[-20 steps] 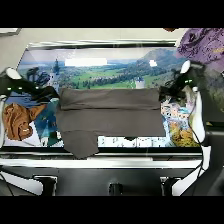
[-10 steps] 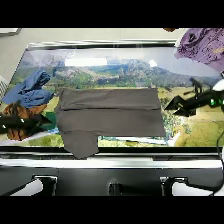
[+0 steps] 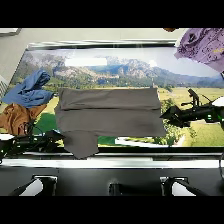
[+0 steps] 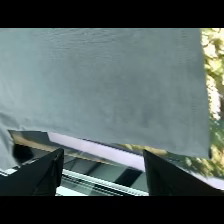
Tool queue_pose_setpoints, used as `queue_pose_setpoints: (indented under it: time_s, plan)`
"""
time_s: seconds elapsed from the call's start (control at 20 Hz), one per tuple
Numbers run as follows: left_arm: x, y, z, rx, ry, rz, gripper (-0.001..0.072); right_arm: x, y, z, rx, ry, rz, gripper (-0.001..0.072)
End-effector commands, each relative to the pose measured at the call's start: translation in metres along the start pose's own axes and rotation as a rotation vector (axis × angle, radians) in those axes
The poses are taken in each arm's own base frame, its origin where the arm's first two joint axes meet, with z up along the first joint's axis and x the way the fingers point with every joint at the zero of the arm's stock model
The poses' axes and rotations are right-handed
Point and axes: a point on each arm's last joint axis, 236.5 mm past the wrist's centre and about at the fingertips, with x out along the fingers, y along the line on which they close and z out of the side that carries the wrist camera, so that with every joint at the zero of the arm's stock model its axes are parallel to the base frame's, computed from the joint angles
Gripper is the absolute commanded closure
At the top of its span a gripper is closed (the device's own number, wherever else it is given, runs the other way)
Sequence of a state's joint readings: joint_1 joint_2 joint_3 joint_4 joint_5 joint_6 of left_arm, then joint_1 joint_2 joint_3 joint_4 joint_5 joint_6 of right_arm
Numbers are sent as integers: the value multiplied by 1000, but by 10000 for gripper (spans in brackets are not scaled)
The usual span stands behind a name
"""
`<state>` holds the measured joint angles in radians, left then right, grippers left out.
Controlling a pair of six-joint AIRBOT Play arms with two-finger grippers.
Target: Fold the clothes and pants, and hang the long-sleeved shirts on hangers.
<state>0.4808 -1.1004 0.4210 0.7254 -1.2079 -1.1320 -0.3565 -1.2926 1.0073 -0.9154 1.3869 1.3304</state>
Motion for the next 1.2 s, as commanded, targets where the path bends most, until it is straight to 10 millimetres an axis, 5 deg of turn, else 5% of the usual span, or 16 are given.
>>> queue_pose_setpoints:
  time_s: [0.0, 0.35, 0.7, 0.8, 0.95, 1.15]
  plan:
    - [8, -4, -8, -15, 20, -7, 4, 0, 6, -1, 3, -5, 24, 168]
    - [8, 13, -28, -45, 101, 77, 4, 0, 6, -1, 3, -4, 24, 168]
    - [21, 7, -15, -60, 53, 78, 25, 0, 6, -1, 2, -5, 24, 168]
    - [30, 4, -18, -55, 71, 85, 109, 0, 6, -1, 2, -4, 24, 168]
    - [34, 5, -19, -51, 77, 93, 659, 0, 7, -8, 0, 23, 30, 168]
    - [33, 4, -20, -51, 82, 90, 690, -8, -10, -12, 20, 29, -13, 157]
